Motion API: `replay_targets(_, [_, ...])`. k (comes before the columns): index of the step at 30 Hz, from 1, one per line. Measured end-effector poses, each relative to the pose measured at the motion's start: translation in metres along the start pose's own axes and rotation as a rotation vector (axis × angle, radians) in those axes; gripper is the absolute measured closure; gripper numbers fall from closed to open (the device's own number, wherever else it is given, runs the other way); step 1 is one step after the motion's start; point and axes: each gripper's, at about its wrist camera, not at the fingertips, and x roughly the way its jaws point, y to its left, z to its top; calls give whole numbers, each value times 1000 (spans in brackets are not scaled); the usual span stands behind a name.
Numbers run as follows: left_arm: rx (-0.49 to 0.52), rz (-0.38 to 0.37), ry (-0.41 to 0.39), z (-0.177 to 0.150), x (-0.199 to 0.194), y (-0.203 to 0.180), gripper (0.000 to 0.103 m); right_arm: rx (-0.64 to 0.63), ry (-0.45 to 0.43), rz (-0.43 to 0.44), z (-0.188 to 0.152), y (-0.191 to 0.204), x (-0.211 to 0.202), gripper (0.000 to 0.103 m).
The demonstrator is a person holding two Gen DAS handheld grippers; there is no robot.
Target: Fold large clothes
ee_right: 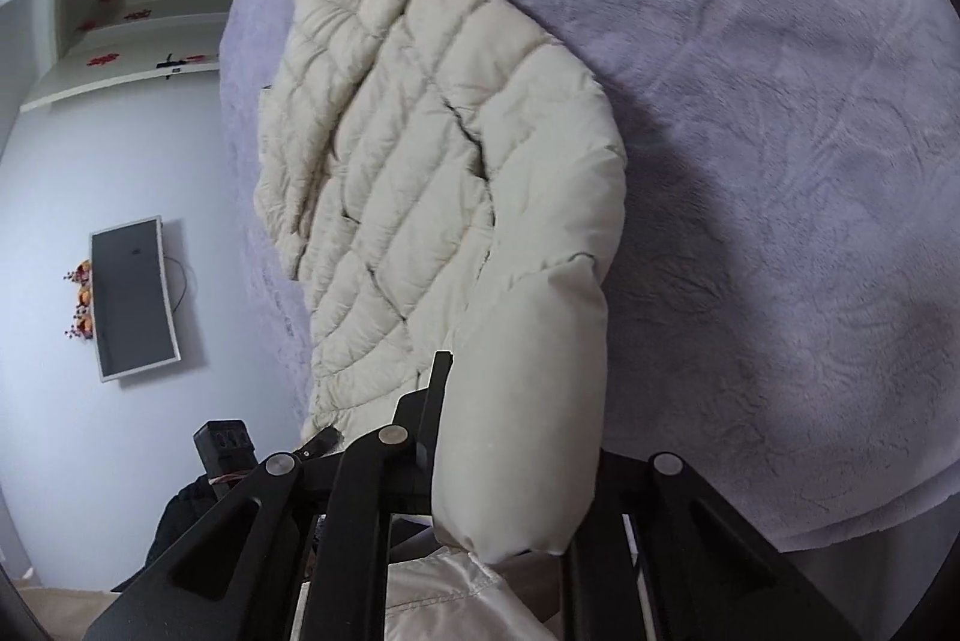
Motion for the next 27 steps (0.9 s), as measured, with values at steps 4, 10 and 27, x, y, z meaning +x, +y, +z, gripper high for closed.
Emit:
replay_targets(4, [-22,-66,-65,16,-27,-2,88,-72,-16,59,13,33,-12,90])
replay_targets(10, [-58,-156,-208,56,-72,4,88,-171,-63,133,46,84,-23,90])
replay_targets(27, [-23,-25,-438,236,-70,-3,88,-236,-176,162,217,170,8,90])
